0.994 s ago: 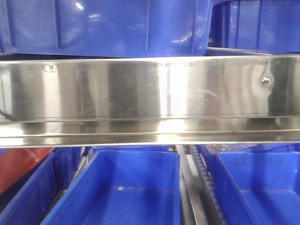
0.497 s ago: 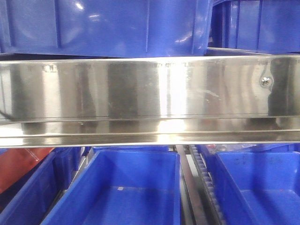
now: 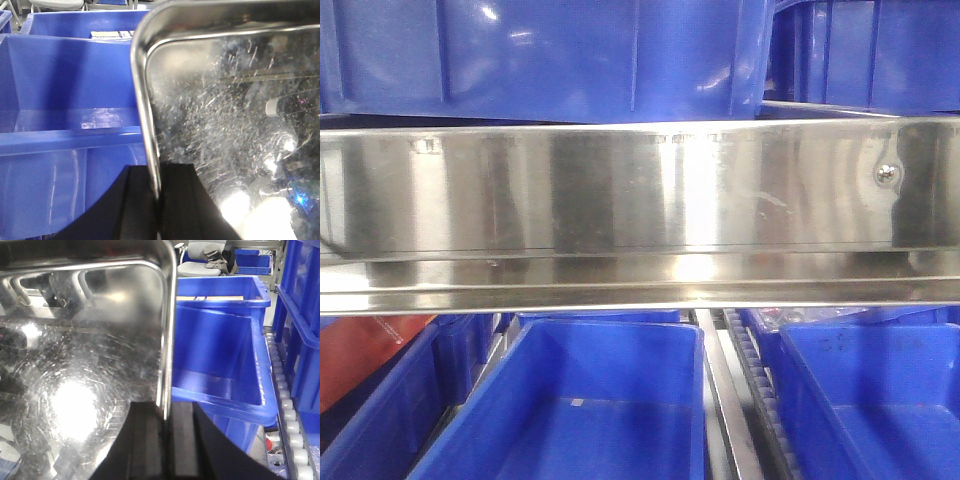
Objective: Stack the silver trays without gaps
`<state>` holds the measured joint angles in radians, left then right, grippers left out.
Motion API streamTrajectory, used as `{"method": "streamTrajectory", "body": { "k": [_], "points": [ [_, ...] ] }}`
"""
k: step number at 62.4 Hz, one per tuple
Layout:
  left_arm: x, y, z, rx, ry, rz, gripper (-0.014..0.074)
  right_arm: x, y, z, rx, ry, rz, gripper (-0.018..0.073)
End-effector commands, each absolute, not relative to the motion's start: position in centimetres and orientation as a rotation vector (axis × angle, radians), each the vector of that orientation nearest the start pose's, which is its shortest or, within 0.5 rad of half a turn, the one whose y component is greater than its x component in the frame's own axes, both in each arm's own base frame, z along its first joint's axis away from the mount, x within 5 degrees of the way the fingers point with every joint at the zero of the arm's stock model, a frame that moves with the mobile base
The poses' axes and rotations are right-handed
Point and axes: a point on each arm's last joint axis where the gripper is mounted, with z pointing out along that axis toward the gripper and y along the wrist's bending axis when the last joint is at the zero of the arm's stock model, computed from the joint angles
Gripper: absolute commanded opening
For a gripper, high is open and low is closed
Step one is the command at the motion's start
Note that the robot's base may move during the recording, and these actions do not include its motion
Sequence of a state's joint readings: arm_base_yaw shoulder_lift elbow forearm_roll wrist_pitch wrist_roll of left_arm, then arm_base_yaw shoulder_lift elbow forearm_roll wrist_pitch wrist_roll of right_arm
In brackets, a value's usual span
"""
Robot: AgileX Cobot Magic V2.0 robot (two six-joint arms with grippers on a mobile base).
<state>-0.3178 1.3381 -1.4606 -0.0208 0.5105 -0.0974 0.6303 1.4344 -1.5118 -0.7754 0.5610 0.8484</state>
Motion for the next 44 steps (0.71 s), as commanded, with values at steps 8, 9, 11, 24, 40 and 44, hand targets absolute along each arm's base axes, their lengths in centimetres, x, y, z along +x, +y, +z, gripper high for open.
{"method": "streamTrajectory", "body": {
  "k": [8,9,11,24,40,44],
  "points": [
    [27.97,-9.43,46.36,0.207,1.815,-0.309,-0.0008,28.04,16.5,45.8,-0.198,1.739,0.23,-0.008],
    [27.97,-9.43,46.36,0.207,1.815,-0.309,-0.0008,28.04,16.5,45.8,-0.198,1.739,0.23,-0.008],
    [27.97,-9.43,46.36,0.207,1.815,-0.309,-0.0008,28.04,16.5,45.8,-0.198,1.739,0.23,-0.008],
    [27.97,-9.43,46.36,0.207,1.815,-0.309,-0.0008,28.02,16.69,45.96,-0.21,1.72,0.251,-0.008],
    [27.97,-9.43,46.36,0.207,1.815,-0.309,-0.0008,28.23,16.62,46.38,-0.224,1.673,0.283,-0.008],
    [27.97,-9.43,46.36,0.207,1.815,-0.309,-0.0008,28.36,16.49,46.48,-0.221,1.663,0.295,-0.008]
  ]
}}
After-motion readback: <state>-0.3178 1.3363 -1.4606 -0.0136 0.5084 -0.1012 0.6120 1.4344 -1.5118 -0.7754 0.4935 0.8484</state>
